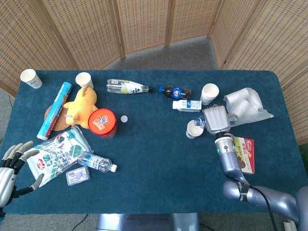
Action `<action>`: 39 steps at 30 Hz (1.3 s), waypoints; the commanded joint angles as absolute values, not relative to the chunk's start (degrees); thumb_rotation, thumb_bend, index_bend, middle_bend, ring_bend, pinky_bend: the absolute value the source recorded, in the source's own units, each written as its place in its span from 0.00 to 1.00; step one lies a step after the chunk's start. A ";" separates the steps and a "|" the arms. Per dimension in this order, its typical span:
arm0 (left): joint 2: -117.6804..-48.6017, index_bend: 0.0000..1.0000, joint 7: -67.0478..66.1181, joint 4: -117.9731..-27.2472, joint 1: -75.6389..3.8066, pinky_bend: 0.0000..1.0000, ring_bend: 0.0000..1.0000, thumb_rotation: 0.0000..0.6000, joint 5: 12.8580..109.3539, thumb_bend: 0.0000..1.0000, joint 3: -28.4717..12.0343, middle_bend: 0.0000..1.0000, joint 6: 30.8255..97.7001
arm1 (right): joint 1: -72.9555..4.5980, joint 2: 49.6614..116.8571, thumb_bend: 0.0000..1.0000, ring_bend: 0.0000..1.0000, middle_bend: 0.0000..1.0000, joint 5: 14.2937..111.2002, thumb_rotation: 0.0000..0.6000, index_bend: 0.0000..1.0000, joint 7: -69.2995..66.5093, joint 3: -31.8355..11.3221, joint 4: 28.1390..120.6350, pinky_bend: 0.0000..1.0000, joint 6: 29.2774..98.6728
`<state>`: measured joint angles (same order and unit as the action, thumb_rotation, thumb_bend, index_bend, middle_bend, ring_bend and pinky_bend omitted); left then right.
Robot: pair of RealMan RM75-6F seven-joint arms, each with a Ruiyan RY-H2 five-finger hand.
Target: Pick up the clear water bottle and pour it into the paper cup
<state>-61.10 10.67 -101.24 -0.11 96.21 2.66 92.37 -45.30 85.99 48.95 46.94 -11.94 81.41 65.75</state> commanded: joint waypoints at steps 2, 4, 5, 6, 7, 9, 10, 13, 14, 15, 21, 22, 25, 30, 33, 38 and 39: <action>-61.06 0.21 10.74 -101.21 0.02 0.00 0.00 0.74 96.15 0.39 2.70 0.12 92.48 | -45.28 86.29 0.32 0.58 0.70 49.09 1.00 0.69 47.16 -11.65 80.48 0.62 65.67; -61.07 0.21 10.76 -101.22 0.06 0.00 0.00 0.74 96.16 0.39 2.68 0.12 92.56 | -45.16 86.43 0.32 0.58 0.70 49.16 1.00 0.69 47.23 -11.45 79.92 0.62 65.66; -61.07 0.21 10.74 -101.23 0.05 0.00 0.00 0.74 96.18 0.39 2.69 0.12 92.54 | -45.11 86.48 0.32 0.58 0.70 49.25 1.00 0.69 47.29 -11.34 79.67 0.62 65.69; -61.07 0.21 10.69 -101.25 0.02 0.00 0.00 0.74 96.24 0.39 2.71 0.12 92.48 | -45.05 86.55 0.32 0.58 0.70 49.42 1.00 0.68 47.38 -11.20 79.33 0.62 65.75; -61.06 0.21 10.63 -101.30 -0.01 0.00 0.00 0.74 96.28 0.39 2.71 0.12 92.44 | -45.01 86.58 0.32 0.58 0.70 49.58 1.00 0.68 47.49 -11.08 79.08 0.62 65.79; -61.07 0.21 10.55 -101.39 -0.05 0.00 0.00 0.74 96.39 0.39 2.68 0.12 92.46 | -44.91 86.67 0.32 0.58 0.70 49.80 1.00 0.69 47.71 -10.87 78.55 0.62 65.87; -61.07 0.21 10.52 -101.43 -0.05 0.00 0.00 0.74 96.42 0.38 2.68 0.12 92.46 | -44.87 86.70 0.32 0.58 0.70 49.86 1.00 0.68 47.83 -10.80 78.35 0.62 65.89; -61.06 0.21 10.36 -101.55 -0.04 0.00 0.00 0.74 96.51 0.38 2.68 0.12 92.52 | -44.72 86.81 0.32 0.58 0.70 50.13 1.00 0.68 48.25 -10.60 77.87 0.62 66.14; -61.06 0.21 10.32 -101.57 -0.03 0.00 0.00 0.74 96.52 0.38 2.68 0.12 92.52 | -44.67 86.83 0.32 0.58 0.70 50.21 1.00 0.68 48.30 -10.57 77.81 0.62 66.22; -61.05 0.21 10.27 -101.60 -0.04 0.00 0.00 0.74 96.52 0.38 2.70 0.12 92.48 | -44.63 86.88 0.32 0.58 0.70 50.39 1.00 0.68 48.45 -10.51 77.73 0.62 66.35; -61.04 0.21 10.14 -101.72 -0.06 0.00 0.00 0.74 96.58 0.38 2.68 0.12 92.47 | -44.60 87.30 0.32 0.58 0.70 51.31 1.00 0.68 49.48 -10.17 77.30 0.62 66.72; -61.04 0.21 10.15 -101.71 -0.05 0.00 0.00 0.75 96.57 0.39 2.67 0.12 92.49 | -44.58 87.37 0.32 0.58 0.70 51.32 1.00 0.68 49.56 -10.20 77.29 0.62 66.75; -61.03 0.21 10.20 -101.67 -0.03 0.00 0.00 0.74 96.53 0.39 2.66 0.12 92.50 | -44.56 87.60 0.32 0.58 0.70 51.31 1.00 0.68 49.98 -10.27 77.24 0.62 66.79; -61.06 0.21 10.30 -101.60 -0.10 0.00 0.00 0.74 96.41 0.39 2.67 0.12 92.28 | -44.67 88.03 0.32 0.58 0.70 51.63 1.00 0.68 51.01 -10.23 77.24 0.62 67.03; -61.15 0.21 10.40 -101.44 -0.10 0.00 0.00 0.75 96.43 0.38 2.65 0.12 92.32 | -44.77 88.32 0.32 0.58 0.70 51.98 1.00 0.68 51.69 -10.21 77.05 0.62 67.34; -61.19 0.21 10.66 -101.22 -0.04 0.00 0.00 0.75 96.40 0.39 2.64 0.12 92.43 | -44.87 88.73 0.32 0.58 0.70 52.42 1.00 0.68 52.72 -10.14 76.67 0.62 67.66; -61.23 0.21 10.72 -101.15 -0.03 0.00 0.00 0.75 96.41 0.39 2.65 0.12 92.44 | -44.87 88.83 0.32 0.58 0.70 52.57 1.00 0.68 52.98 -10.07 76.55 0.62 67.74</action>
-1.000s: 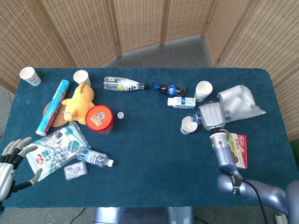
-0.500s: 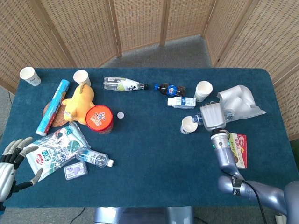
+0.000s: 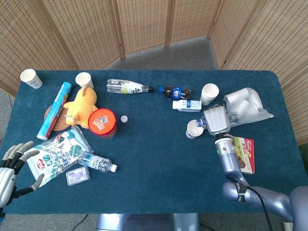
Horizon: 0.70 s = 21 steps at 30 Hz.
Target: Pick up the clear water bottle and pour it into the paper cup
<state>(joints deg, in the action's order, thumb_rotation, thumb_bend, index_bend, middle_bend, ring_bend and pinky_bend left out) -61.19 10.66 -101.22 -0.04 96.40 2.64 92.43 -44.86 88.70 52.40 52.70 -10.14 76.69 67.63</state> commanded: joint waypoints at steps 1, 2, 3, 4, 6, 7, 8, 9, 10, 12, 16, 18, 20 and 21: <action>-61.26 0.21 10.78 -101.09 -0.03 0.00 0.00 0.74 96.40 0.39 2.66 0.12 92.42 | -44.88 88.90 0.32 0.58 0.70 52.69 1.00 0.68 53.21 -9.99 76.47 0.62 67.79; -61.28 0.21 10.83 -101.03 -0.04 0.00 0.00 0.75 96.40 0.39 2.68 0.12 92.38 | -44.89 88.98 0.32 0.58 0.70 52.81 1.00 0.68 53.43 -9.92 76.39 0.62 67.83; -61.30 0.21 10.88 -100.99 -0.07 0.00 0.00 0.74 96.38 0.39 2.68 0.12 92.32 | -44.91 89.09 0.32 0.58 0.70 52.93 1.00 0.68 53.81 -9.80 76.26 0.62 67.86; -61.33 0.21 10.92 -100.94 -0.09 0.00 0.00 0.74 96.40 0.39 2.67 0.12 92.33 | -44.93 89.16 0.32 0.58 0.70 53.04 1.00 0.68 54.05 -9.72 76.17 0.62 67.86; -61.38 0.21 11.03 -100.85 -0.10 0.00 0.00 0.74 96.43 0.39 2.64 0.12 92.38 | -44.95 89.32 0.32 0.58 0.70 53.18 1.00 0.68 54.38 -9.68 75.99 0.62 67.83; -61.38 0.21 11.06 -100.81 -0.09 0.00 0.00 0.74 96.45 0.38 2.63 0.12 92.42 | -44.94 89.37 0.32 0.58 0.70 53.19 1.00 0.68 54.49 -9.70 75.91 0.62 67.83; -61.39 0.21 11.09 -100.77 -0.07 0.00 0.00 0.74 96.45 0.38 2.63 0.12 92.46 | -44.95 89.41 0.32 0.58 0.70 53.24 1.00 0.68 54.59 -9.72 75.80 0.62 67.85; -61.38 0.21 11.15 -100.72 -0.03 0.00 0.00 0.74 96.45 0.38 2.65 0.12 92.51 | -44.95 89.48 0.32 0.58 0.70 53.33 1.00 0.68 54.75 -9.70 75.58 0.62 67.86; -61.37 0.21 11.19 -100.69 -0.01 0.00 0.00 0.74 96.45 0.39 2.66 0.12 92.55 | -44.95 89.50 0.32 0.58 0.70 53.42 1.00 0.68 54.90 -9.66 75.43 0.62 67.85; -61.34 0.21 11.25 -100.63 0.06 0.00 0.00 0.74 96.38 0.39 2.67 0.12 92.62 | -44.93 89.49 0.32 0.58 0.70 53.58 1.00 0.68 55.25 -9.51 75.17 0.62 67.72; -61.38 0.21 11.35 -100.57 0.00 0.00 0.00 0.74 96.41 0.39 2.69 0.12 92.50 | -45.02 89.46 0.31 0.58 0.70 53.71 1.00 0.68 56.51 -9.13 74.65 0.62 67.38; -61.42 0.21 11.34 -100.57 -0.03 0.00 0.00 0.74 96.41 0.39 2.68 0.12 92.45 | -44.99 89.46 0.31 0.58 0.70 53.85 1.00 0.68 56.77 -9.08 74.59 0.62 67.33; -61.44 0.21 11.31 -100.58 -0.06 0.00 0.00 0.75 96.36 0.39 2.64 0.12 92.42 | -44.94 89.49 0.31 0.58 0.70 53.91 1.00 0.68 56.85 -9.12 74.48 0.62 67.36; -61.46 0.21 11.29 -100.60 -0.09 0.00 0.00 0.74 96.37 0.39 2.62 0.12 92.41 | -44.93 89.53 0.31 0.58 0.70 53.95 1.00 0.68 56.95 -9.17 74.41 0.62 67.41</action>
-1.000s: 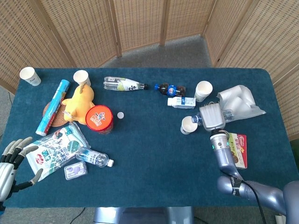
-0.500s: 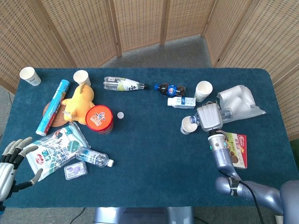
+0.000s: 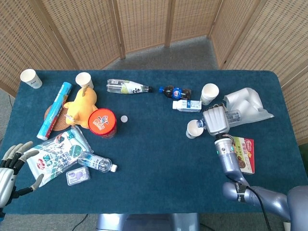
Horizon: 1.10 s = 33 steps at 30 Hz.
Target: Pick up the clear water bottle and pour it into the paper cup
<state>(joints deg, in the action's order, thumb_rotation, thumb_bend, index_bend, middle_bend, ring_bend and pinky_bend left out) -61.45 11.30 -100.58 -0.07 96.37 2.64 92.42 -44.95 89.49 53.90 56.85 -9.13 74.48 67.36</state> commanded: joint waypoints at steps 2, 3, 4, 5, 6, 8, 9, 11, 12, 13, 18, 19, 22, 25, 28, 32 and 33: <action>-61.44 0.21 11.26 -100.61 -0.13 0.00 0.00 0.74 96.37 0.38 2.61 0.12 92.34 | -44.92 89.60 0.31 0.58 0.70 54.06 1.00 0.68 57.25 -9.12 74.22 0.62 67.44; -61.44 0.21 11.24 -100.62 -0.14 0.00 0.00 0.74 96.37 0.38 2.61 0.12 92.33 | -44.91 89.65 0.31 0.58 0.70 54.16 1.00 0.69 57.43 -9.06 74.09 0.62 67.43; -61.44 0.21 11.24 -100.62 -0.15 0.00 0.00 0.74 96.36 0.38 2.60 0.12 92.33 | -44.92 89.70 0.31 0.58 0.70 54.29 1.00 0.69 57.56 -9.00 73.95 0.62 67.43; -61.45 0.21 11.25 -100.61 -0.15 0.00 0.00 0.74 96.36 0.38 2.59 0.12 92.34 | -44.93 89.76 0.31 0.58 0.70 54.44 1.00 0.69 57.69 -8.96 73.80 0.62 67.49; -61.48 0.21 11.24 -100.60 -0.16 0.00 0.00 0.74 96.35 0.38 2.59 0.12 92.32 | -44.94 89.87 0.31 0.58 0.70 54.68 1.00 0.69 57.96 -8.84 73.51 0.62 67.56; -61.50 0.21 11.25 -100.58 -0.16 0.00 0.00 0.74 96.34 0.38 2.62 0.12 92.26 | -44.92 90.10 0.31 0.58 0.70 54.92 1.00 0.69 58.27 -8.76 73.17 0.62 67.71; -61.51 0.21 11.26 -100.59 -0.17 0.00 0.00 0.74 96.34 0.39 2.64 0.12 92.22 | -44.93 90.25 0.31 0.58 0.70 55.12 1.00 0.69 58.42 -8.70 72.96 0.62 67.76; -61.48 0.21 11.28 -100.59 -0.15 0.00 0.00 0.74 96.36 0.38 2.63 0.12 92.30 | -44.98 90.40 0.31 0.59 0.70 55.52 1.00 0.69 58.76 -8.54 72.57 0.62 67.80; -61.45 0.21 11.29 -100.56 -0.11 0.00 0.00 0.74 96.35 0.39 2.62 0.12 92.38 | -45.00 90.49 0.31 0.59 0.70 55.68 1.00 0.69 58.98 -8.51 72.36 0.62 67.82; -61.44 0.21 11.30 -100.55 -0.09 0.00 0.00 0.74 96.34 0.39 2.61 0.12 92.43 | -45.00 90.54 0.31 0.59 0.70 55.74 1.00 0.69 59.02 -8.55 72.27 0.62 67.79; -61.42 0.21 11.35 -100.51 -0.04 0.00 0.00 0.75 96.34 0.39 2.67 0.12 92.45 | -45.00 90.77 0.31 0.59 0.70 56.42 1.00 0.69 59.40 -8.70 71.73 0.62 68.12; -61.44 0.21 11.37 -100.50 -0.06 0.00 0.00 0.75 96.32 0.39 2.68 0.12 92.39 | -44.98 90.77 0.31 0.59 0.70 56.51 1.00 0.69 59.42 -8.70 71.70 0.62 68.09; -61.46 0.21 11.42 -100.46 -0.11 0.00 0.00 0.74 96.30 0.38 2.65 0.12 92.33 | -44.92 90.76 0.31 0.59 0.70 56.65 1.00 0.69 60.05 -8.74 71.60 0.62 68.27; -61.53 0.21 11.48 -100.39 -0.15 0.00 0.00 0.75 96.32 0.39 2.63 0.12 92.30 | -44.81 90.82 0.31 0.59 0.70 56.82 1.00 0.69 60.68 -8.72 71.44 0.62 68.55; -61.62 0.21 11.53 -100.32 -0.22 0.00 0.00 0.75 96.25 0.38 2.67 0.12 92.09 | -44.69 90.99 0.31 0.59 0.70 56.69 1.00 0.69 60.76 -8.94 71.29 0.62 68.51; -61.66 0.21 11.60 -100.27 -0.25 0.00 0.00 0.75 96.26 0.39 2.71 0.12 92.01 | -44.70 91.15 0.31 0.59 0.70 56.70 1.00 0.69 61.34 -9.01 70.94 0.62 68.38; -61.67 0.21 11.63 -100.25 -0.22 0.00 0.00 0.75 96.22 0.39 2.68 0.12 92.09 | -44.71 91.23 0.31 0.59 0.70 56.70 1.00 0.69 61.61 -9.05 70.81 0.62 68.44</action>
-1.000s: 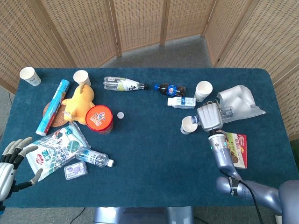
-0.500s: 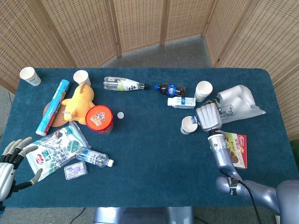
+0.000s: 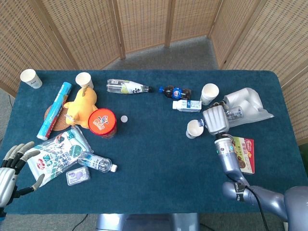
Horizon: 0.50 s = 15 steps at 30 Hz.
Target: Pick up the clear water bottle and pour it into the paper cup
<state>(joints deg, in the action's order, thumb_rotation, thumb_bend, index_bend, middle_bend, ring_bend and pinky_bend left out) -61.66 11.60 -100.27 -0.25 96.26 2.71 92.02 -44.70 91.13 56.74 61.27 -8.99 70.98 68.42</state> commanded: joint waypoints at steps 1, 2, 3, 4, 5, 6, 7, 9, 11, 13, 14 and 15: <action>-61.68 0.21 11.66 -100.23 -0.19 0.00 0.00 0.74 96.21 0.39 2.66 0.12 92.17 | -44.70 91.26 0.31 0.59 0.70 56.71 1.00 0.69 61.70 -9.07 70.75 0.62 68.42; -61.69 0.21 11.71 -100.18 -0.17 0.00 0.00 0.75 96.24 0.39 2.66 0.12 92.22 | -44.68 91.28 0.31 0.59 0.70 56.73 1.00 0.69 61.69 -9.10 70.74 0.62 68.41; -61.71 0.21 11.79 -100.14 -0.16 0.00 0.00 0.75 96.24 0.39 2.69 0.12 92.23 | -44.67 91.30 0.31 0.59 0.70 56.90 1.00 0.69 61.74 -9.09 70.66 0.62 68.46; -61.71 0.21 11.82 -100.11 -0.15 0.00 0.00 0.75 96.22 0.39 2.72 0.12 92.20 | -44.66 91.32 0.31 0.59 0.70 57.07 1.00 0.69 61.83 -9.06 70.55 0.62 68.54; -61.70 0.21 11.82 -100.08 -0.14 0.00 0.00 0.75 96.21 0.39 2.74 0.12 92.17 | -44.65 91.32 0.31 0.59 0.70 57.21 1.00 0.69 61.89 -9.00 70.46 0.62 68.53; -61.72 0.21 11.84 -100.06 -0.13 0.00 0.00 0.74 96.22 0.39 2.74 0.12 92.21 | -44.60 91.34 0.32 0.59 0.70 57.15 1.00 0.69 61.89 -9.05 70.40 0.62 68.45; -61.74 0.21 11.87 -100.04 -0.10 0.00 0.00 0.74 96.22 0.39 2.74 0.12 92.26 | -44.55 91.36 0.32 0.59 0.70 57.08 1.00 0.69 61.94 -9.10 70.35 0.62 68.44; -61.76 0.21 11.90 -99.99 -0.06 0.00 0.00 0.74 96.21 0.38 2.71 0.12 92.36 | -44.46 91.39 0.32 0.59 0.70 57.16 1.00 0.69 62.13 -9.08 70.24 0.62 68.50; -61.75 0.21 11.88 -99.99 -0.08 0.00 0.00 0.74 96.25 0.38 2.71 0.12 92.35 | -44.37 91.35 0.32 0.59 0.70 57.20 1.00 0.69 62.26 -9.06 70.21 0.62 68.44; -61.77 0.21 11.88 -99.99 -0.09 0.00 0.00 0.75 96.30 0.38 2.69 0.12 92.39 | -44.32 91.32 0.32 0.59 0.70 57.28 1.00 0.69 62.41 -9.06 70.22 0.62 68.47; -61.78 0.21 11.88 -99.99 -0.10 0.00 0.00 0.74 96.32 0.38 2.68 0.12 92.42 | -44.29 91.32 0.32 0.59 0.70 57.38 1.00 0.69 62.48 -9.06 70.22 0.62 68.58; -61.79 0.21 11.88 -99.97 -0.10 0.00 0.00 0.74 96.30 0.38 2.66 0.12 92.44 | -44.26 91.32 0.32 0.59 0.70 57.52 1.00 0.70 62.60 -9.04 70.22 0.62 68.66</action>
